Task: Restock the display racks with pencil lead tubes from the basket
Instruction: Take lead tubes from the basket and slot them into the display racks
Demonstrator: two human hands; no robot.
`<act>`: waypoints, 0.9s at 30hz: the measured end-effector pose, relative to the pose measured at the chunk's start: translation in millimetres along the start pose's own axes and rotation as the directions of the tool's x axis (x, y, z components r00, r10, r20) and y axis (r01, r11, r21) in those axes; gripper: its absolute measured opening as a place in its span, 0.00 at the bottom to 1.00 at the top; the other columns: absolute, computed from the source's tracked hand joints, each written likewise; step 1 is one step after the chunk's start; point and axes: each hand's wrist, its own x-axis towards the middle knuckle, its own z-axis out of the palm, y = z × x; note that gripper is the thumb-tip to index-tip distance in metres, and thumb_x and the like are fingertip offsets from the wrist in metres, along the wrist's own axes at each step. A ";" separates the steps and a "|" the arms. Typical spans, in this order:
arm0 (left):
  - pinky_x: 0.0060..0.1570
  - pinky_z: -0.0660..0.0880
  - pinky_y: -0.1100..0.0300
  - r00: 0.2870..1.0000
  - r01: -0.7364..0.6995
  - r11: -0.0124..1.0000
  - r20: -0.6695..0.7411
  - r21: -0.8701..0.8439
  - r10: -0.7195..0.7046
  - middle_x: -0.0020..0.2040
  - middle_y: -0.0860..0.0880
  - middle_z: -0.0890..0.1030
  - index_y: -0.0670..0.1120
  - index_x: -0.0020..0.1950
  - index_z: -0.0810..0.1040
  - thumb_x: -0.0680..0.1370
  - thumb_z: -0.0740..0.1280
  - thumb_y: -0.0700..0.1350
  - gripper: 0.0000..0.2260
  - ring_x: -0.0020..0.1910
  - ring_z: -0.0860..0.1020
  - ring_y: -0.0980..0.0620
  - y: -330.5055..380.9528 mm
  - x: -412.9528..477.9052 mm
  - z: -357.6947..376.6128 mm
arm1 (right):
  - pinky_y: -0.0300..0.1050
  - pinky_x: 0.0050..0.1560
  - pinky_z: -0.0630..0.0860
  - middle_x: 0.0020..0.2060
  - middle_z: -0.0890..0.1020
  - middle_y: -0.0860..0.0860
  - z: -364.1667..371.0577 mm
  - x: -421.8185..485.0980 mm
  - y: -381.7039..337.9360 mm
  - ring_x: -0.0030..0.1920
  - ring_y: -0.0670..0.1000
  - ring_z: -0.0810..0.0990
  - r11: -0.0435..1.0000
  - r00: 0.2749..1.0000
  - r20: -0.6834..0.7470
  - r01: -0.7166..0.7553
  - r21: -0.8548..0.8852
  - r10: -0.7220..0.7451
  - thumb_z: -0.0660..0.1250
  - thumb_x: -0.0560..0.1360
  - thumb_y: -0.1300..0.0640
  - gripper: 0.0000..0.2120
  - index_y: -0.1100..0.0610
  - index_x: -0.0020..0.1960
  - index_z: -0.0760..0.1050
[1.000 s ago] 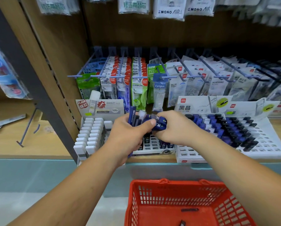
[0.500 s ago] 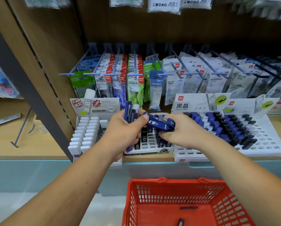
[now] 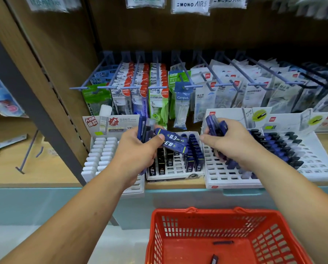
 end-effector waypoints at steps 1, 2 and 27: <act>0.22 0.57 0.66 1.000 -0.002 1.000 0.018 0.016 0.002 0.30 0.44 0.67 0.47 0.55 0.82 0.82 0.69 0.40 0.05 0.21 0.59 0.52 0.7 -1.6 0.4 | 0.45 0.26 0.71 0.29 0.74 0.54 1.4 -1.9 -2.2 0.25 0.54 0.71 0.995 1.000 0.025 -0.006 0.095 0.004 0.75 0.76 0.59 0.08 0.57 0.46 0.76; 0.21 0.57 0.66 0.999 -0.004 1.000 0.040 0.026 0.003 0.29 0.45 0.68 0.47 0.56 0.82 0.82 0.68 0.39 0.06 0.21 0.60 0.53 1.5 -3.5 1.5 | 0.46 0.26 0.71 0.29 0.74 0.55 4.2 -3.8 -4.4 0.25 0.54 0.71 0.989 0.999 0.052 -0.001 0.149 -0.006 0.76 0.76 0.59 0.08 0.57 0.46 0.76; 0.22 0.64 0.63 0.999 0.043 0.998 -0.029 0.042 -0.042 0.42 0.43 0.87 0.47 0.59 0.80 0.82 0.70 0.44 0.06 0.26 0.69 0.50 2.0 18.0 24.4 | 0.46 0.29 0.70 0.42 0.88 0.55 15.1 -15.9 12.7 0.26 0.54 0.72 0.893 0.991 0.071 -0.132 0.431 0.112 0.73 0.78 0.60 0.06 0.57 0.51 0.76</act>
